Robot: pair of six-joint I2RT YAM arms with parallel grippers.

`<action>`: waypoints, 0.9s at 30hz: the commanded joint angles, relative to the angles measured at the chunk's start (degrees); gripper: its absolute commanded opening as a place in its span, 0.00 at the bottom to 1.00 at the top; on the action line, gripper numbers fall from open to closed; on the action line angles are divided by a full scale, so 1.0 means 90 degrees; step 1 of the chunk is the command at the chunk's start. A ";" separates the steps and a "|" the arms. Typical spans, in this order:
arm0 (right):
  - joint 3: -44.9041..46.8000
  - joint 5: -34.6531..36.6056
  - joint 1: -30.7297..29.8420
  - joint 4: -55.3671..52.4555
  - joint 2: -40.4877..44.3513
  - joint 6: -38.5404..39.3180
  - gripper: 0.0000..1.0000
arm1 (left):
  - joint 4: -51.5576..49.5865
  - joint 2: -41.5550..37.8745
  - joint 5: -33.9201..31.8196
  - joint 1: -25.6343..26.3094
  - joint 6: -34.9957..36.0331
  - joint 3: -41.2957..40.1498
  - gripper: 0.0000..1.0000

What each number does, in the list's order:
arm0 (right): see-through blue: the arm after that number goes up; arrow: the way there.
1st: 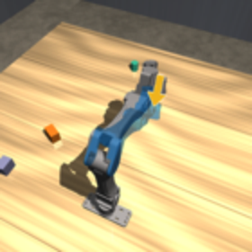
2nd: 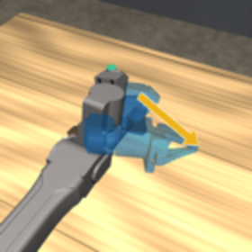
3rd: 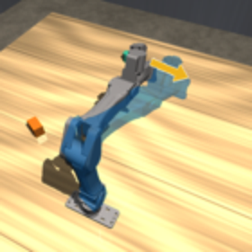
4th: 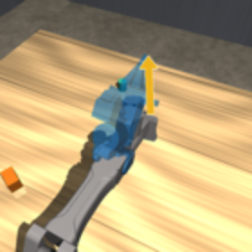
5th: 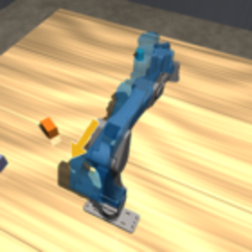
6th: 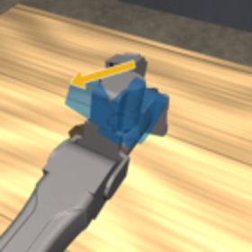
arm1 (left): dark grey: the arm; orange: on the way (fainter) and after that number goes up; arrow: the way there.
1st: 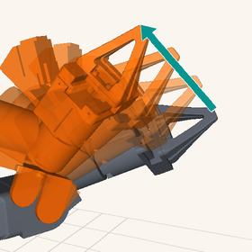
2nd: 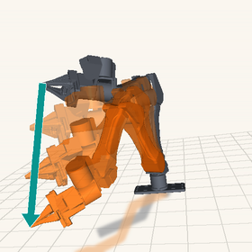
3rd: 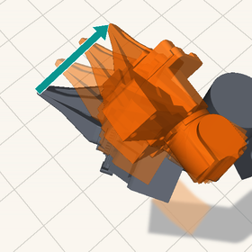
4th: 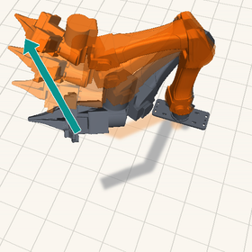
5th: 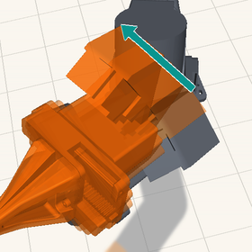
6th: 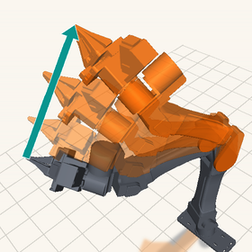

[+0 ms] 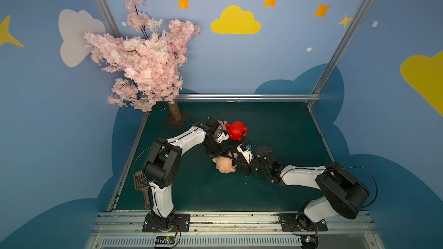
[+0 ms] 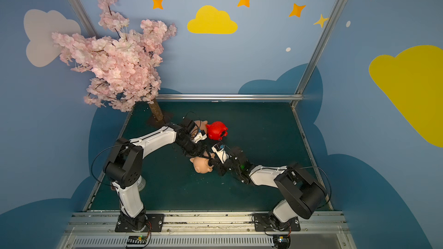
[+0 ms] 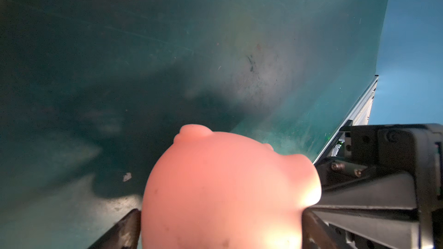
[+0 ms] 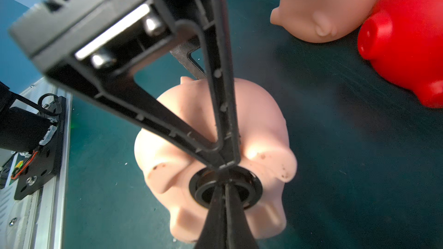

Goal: Close piggy banks
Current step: Insert the knob into the piggy bank, then hold the piggy bank at the center of the board, then screw the knob on the piggy bank.

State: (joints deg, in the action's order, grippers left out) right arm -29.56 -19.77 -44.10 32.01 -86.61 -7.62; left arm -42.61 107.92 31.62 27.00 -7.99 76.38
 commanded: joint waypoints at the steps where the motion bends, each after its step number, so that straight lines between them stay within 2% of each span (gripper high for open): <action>1: -0.0280 -0.0052 -0.0031 -0.0227 -0.0099 -0.0172 0.00 | 0.0037 0.0026 0.0276 0.0027 -0.0009 0.0012 0.98; 13: -0.0391 -0.0421 0.0120 -0.0412 -0.0230 -0.0928 0.00 | 0.0115 -0.0037 0.0301 0.0018 -0.0013 -0.0098 0.98; 27: -0.0455 -0.0529 0.0223 -0.0593 -0.0346 -0.1313 0.00 | 0.0145 -0.0071 0.0286 0.0011 -0.0043 -0.0135 0.98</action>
State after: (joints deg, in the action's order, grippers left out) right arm -31.99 -23.94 -42.35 28.88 -88.29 -18.04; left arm -41.67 107.90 32.01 26.89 -8.21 75.96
